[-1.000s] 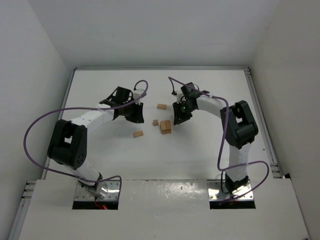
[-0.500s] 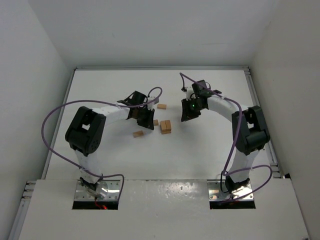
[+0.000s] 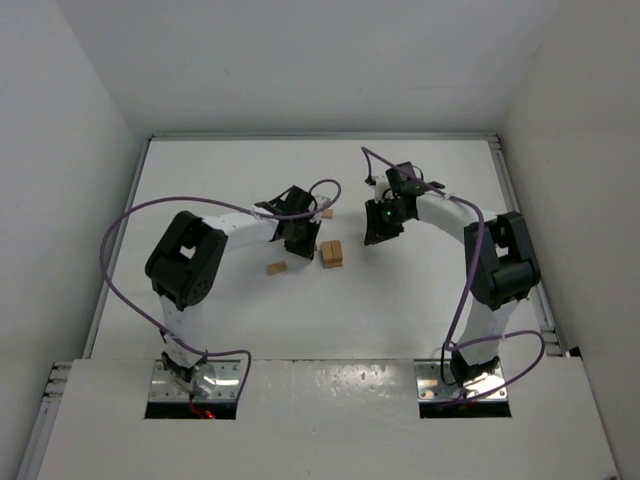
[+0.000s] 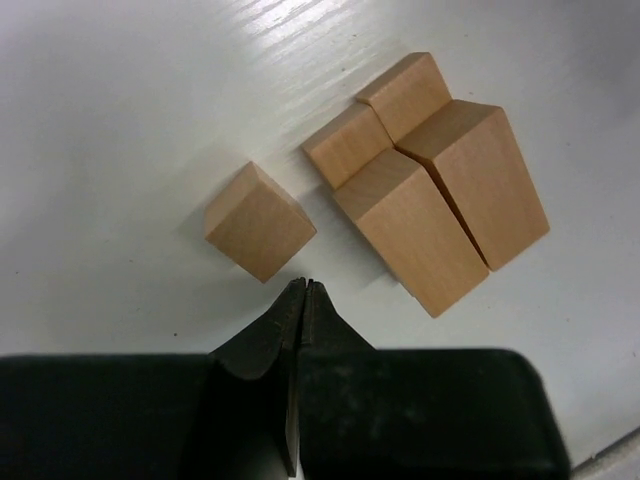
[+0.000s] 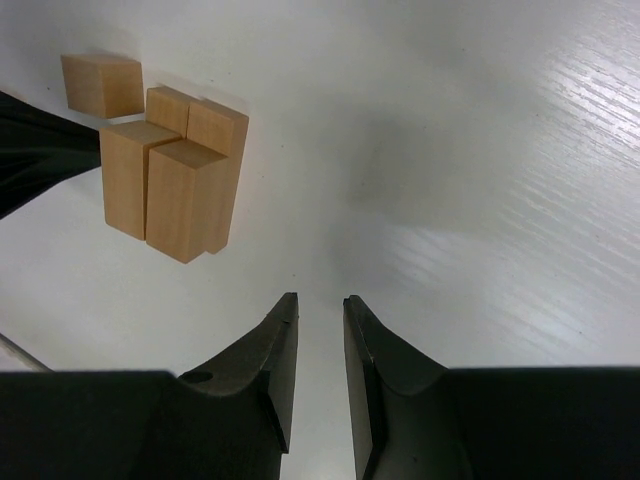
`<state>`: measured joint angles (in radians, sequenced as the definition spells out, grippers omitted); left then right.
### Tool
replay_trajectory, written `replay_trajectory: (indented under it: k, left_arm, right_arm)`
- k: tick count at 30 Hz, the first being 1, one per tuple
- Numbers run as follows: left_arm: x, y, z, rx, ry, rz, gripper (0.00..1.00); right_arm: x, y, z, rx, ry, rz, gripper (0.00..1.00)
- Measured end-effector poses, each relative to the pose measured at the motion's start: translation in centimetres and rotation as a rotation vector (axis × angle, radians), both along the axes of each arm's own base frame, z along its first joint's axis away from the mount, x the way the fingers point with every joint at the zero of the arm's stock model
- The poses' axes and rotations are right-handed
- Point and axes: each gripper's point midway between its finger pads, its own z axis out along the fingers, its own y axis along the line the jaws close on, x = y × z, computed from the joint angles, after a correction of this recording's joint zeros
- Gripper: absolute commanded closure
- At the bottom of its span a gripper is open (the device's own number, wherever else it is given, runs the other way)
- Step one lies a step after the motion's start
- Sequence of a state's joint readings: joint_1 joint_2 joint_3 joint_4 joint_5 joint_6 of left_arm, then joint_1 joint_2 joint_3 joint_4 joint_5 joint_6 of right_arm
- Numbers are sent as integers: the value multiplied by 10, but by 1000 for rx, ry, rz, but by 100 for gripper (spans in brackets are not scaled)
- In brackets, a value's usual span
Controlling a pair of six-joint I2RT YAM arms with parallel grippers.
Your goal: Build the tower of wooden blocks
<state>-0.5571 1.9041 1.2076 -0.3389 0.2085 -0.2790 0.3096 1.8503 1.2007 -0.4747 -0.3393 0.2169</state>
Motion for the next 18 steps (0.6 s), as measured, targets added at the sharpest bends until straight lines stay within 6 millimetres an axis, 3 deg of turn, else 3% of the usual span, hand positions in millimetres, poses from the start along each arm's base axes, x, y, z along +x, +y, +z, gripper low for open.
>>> replay_trajectory:
  k: [7, 18]
  left_arm:
    - [11, -2, -7, 50, -11, 60, 99]
    - [20, -7, -7, 52, -13, 135, 99]
  right_arm:
    - [1, -4, 1, 1, -3, -10, 74]
    - [1, -10, 1, 0, 0, -27, 73]
